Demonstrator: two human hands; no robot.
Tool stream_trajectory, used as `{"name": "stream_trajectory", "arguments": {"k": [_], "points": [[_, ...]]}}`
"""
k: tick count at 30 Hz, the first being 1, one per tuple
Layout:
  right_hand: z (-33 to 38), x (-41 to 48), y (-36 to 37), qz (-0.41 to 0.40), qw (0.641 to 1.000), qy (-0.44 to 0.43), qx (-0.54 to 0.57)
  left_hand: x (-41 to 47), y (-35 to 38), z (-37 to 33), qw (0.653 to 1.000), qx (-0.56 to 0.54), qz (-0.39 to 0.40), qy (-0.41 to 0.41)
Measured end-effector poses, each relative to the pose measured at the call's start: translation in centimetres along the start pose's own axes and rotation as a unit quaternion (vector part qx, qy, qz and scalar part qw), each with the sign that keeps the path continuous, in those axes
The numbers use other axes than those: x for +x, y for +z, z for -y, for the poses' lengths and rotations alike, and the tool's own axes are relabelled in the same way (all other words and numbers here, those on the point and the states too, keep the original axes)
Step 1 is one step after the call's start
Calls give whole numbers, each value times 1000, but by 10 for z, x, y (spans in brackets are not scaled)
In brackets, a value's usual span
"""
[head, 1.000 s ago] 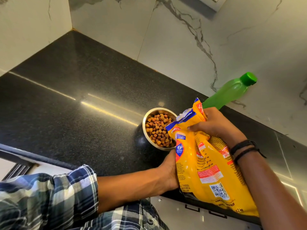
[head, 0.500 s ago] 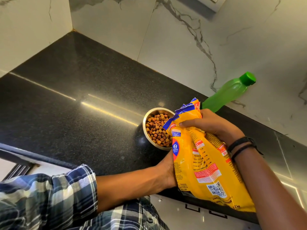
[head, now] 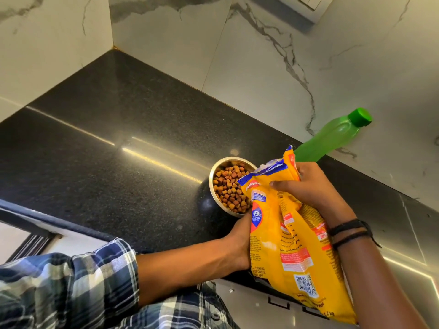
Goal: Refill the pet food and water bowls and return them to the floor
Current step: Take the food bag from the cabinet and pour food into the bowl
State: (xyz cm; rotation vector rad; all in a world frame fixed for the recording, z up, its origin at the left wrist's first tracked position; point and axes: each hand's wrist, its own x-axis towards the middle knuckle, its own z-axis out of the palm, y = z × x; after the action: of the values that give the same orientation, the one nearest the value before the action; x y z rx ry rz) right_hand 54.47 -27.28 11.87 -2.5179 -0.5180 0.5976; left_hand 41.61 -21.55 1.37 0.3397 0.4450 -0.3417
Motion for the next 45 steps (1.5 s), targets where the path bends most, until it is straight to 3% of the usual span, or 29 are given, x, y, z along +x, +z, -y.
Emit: {"name": "stream_trajectory", "arguments": {"k": [10, 16, 22, 28, 30, 34, 38, 41, 43, 45], "points": [[-37, -61, 6, -216, 946, -10, 243, -17, 7, -17, 984, 169, 3, 52], [-45, -87, 18, -266, 896, -20, 354, -21, 8, -28, 965, 246, 7, 88], [-20, -75, 27, -255, 862, -58, 434, -36, 1, -65, 944, 289, -13, 156], [35, -36, 49, -192, 823, -137, 516, -82, -10, -121, 907, 306, -49, 284], [55, -22, 60, -170, 811, -158, 537, -101, -15, -144, 884, 331, -68, 324], [98, -2, 80, -122, 778, -204, 581, -131, -27, -189, 803, 431, -117, 394], [132, 16, 93, -111, 781, -225, 572, -141, -41, -221, 742, 460, -177, 455], [144, 30, 101, -109, 792, -219, 560, -142, -54, -243, 675, 497, -224, 497], [146, 39, 106, -111, 814, -235, 520, -140, -64, -252, 673, 490, -232, 503], [144, 47, 110, -110, 846, -253, 457, -136, -75, -255, 693, 476, -243, 484]]}}
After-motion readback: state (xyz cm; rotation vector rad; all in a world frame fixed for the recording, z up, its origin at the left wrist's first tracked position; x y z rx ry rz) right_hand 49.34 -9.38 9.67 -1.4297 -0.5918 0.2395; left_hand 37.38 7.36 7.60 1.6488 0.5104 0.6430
